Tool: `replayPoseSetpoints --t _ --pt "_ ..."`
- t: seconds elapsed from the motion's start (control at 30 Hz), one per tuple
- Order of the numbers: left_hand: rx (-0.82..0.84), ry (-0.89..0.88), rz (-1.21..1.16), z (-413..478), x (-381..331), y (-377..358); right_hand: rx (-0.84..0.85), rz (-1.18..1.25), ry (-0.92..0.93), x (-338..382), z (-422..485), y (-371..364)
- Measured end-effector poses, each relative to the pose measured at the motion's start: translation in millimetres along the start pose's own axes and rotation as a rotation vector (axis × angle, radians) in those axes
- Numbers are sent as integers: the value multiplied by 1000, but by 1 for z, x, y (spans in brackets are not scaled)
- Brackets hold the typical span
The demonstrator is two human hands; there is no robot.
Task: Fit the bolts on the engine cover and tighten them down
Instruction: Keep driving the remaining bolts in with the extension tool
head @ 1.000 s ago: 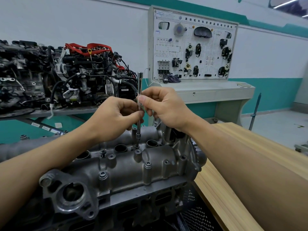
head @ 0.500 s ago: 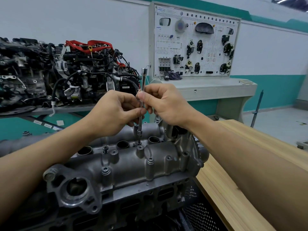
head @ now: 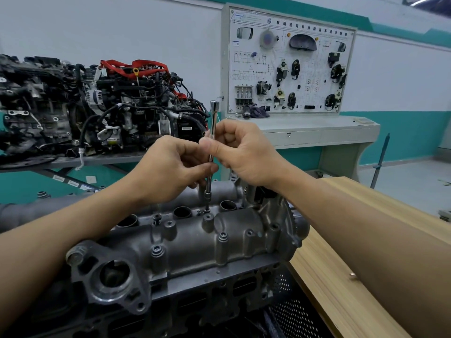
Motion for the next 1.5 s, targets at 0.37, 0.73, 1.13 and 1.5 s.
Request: replayPoseSetpoints --t 0.37,0.73,1.13,1.5 --pt "58 -15 13 -4 -4 -4 -10 33 -21 -2 0 2" --pt "16 -33 56 -2 -6 -1 -4 67 2 1 -2 3" --pt "-63 -33 24 -2 -9 4 -44 36 -1 -2 -1 4" --pt "11 -36 -19 -2 -5 0 3 48 0 0 -2 2"
Point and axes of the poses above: each hand's wrist, its own z-axis towards the middle knuckle, its own y-axis out of the back of the hand, x = y × z, the point moved 5 cm from there along z, towards the middle knuckle, and after that the axes turned 1 degree about x, right-handed, at the moved point
